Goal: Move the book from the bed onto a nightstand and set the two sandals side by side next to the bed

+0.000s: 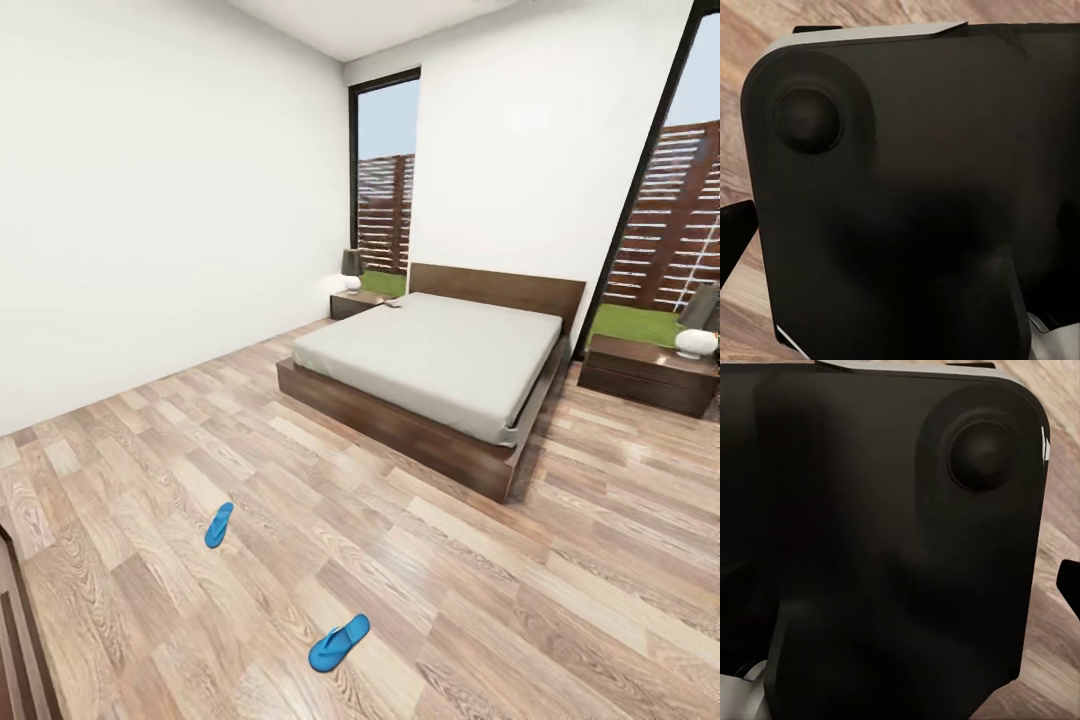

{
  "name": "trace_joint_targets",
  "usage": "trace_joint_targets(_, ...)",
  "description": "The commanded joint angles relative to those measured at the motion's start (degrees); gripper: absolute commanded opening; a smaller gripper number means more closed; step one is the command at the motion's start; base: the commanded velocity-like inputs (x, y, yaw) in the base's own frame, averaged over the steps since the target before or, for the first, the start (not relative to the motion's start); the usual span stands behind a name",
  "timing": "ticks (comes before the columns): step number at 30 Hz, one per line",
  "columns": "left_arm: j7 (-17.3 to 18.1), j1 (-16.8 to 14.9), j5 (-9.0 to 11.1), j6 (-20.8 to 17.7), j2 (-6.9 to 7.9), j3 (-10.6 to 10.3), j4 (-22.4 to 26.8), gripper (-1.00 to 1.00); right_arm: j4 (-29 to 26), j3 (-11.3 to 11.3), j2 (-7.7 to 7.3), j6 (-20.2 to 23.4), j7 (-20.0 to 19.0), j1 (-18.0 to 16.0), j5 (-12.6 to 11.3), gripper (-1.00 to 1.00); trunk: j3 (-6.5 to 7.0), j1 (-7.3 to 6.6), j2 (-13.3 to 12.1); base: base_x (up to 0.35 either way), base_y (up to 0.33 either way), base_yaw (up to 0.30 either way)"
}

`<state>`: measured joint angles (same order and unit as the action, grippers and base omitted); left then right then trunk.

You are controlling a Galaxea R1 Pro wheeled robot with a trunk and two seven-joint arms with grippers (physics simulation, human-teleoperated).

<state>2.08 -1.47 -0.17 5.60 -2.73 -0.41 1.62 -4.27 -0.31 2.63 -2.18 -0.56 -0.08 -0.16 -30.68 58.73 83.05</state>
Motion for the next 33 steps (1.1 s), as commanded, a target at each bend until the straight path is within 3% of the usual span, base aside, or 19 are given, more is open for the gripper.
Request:
trace_joint_targets(1,0.11,-0.03,-0.01,0.2,0.0,-0.03,-0.04,1.0,-0.01,-0.04,0.0,-0.15,-0.06,-0.01,-0.02,1.0,-0.05,0.0,0.02,0.0,0.0,-0.117)
trace_joint_targets(9,0.17,-0.03,0.01,0.13,0.0,-0.03,-0.04,1.0,-0.02,-0.04,0.02,-0.17,-0.06,-0.01,0.05,1.0,-0.05,0.0,0.02,0.013,0.073,-0.054)
trace_joint_targets(21,0.21,-0.03,-0.04,0.19,0.0,-0.03,-0.04,1.0,-0.03,-0.04,0.01,-0.19,-0.06,-0.01,0.07,1.0,-0.05,0.0,0.02,0.135,0.214,-0.01)
trace_joint_targets(33,0.19,-0.03,-0.23,0.17,0.0,0.0,-0.04,1.0,-0.01,-0.04,0.03,-0.17,-0.06,-0.01,0.0,1.0,-0.05,0.0,0.02,0.045,0.048,-0.035)
